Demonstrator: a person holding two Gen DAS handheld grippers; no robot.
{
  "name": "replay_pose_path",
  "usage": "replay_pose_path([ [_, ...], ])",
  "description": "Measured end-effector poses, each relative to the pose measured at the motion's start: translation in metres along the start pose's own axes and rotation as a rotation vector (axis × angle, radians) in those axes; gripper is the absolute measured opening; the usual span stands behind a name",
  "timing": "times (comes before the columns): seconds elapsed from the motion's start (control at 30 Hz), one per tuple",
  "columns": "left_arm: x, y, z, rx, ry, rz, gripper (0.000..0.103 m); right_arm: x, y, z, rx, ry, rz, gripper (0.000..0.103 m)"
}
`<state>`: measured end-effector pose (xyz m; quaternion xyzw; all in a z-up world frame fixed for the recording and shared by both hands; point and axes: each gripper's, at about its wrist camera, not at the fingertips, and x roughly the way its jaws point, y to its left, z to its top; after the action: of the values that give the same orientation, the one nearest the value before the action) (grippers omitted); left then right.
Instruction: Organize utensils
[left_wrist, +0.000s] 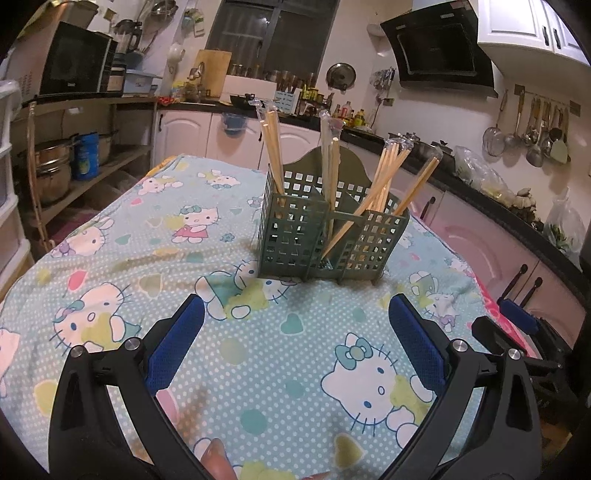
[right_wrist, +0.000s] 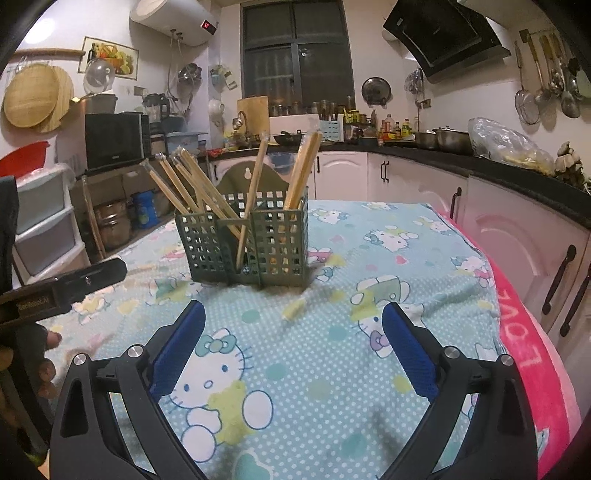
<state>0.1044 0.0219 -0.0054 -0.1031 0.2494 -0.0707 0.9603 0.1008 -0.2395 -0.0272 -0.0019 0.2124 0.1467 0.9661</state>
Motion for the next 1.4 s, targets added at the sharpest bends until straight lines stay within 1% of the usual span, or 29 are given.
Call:
replay_pose_path([
  [0.2,0.002,-0.003,-0.006,0.027,-0.022,0.019,0.091,-0.001,-0.004,-0.005,0.015,-0.022,-0.015,0.094],
  [0.4,0.007,-0.005,-0.016,0.042,-0.021,0.039,0.091,-0.003,-0.006,-0.006,0.015,-0.041,-0.026,0.095],
  [0.83,0.005,-0.001,-0.019,0.022,-0.026,0.064,0.092,-0.004,-0.002,-0.008,0.006,-0.040,-0.029,0.096],
  [1.4,0.005,0.002,-0.017,0.015,-0.025,0.069,0.092,-0.004,-0.002,-0.008,0.007,-0.040,-0.027,0.096],
])
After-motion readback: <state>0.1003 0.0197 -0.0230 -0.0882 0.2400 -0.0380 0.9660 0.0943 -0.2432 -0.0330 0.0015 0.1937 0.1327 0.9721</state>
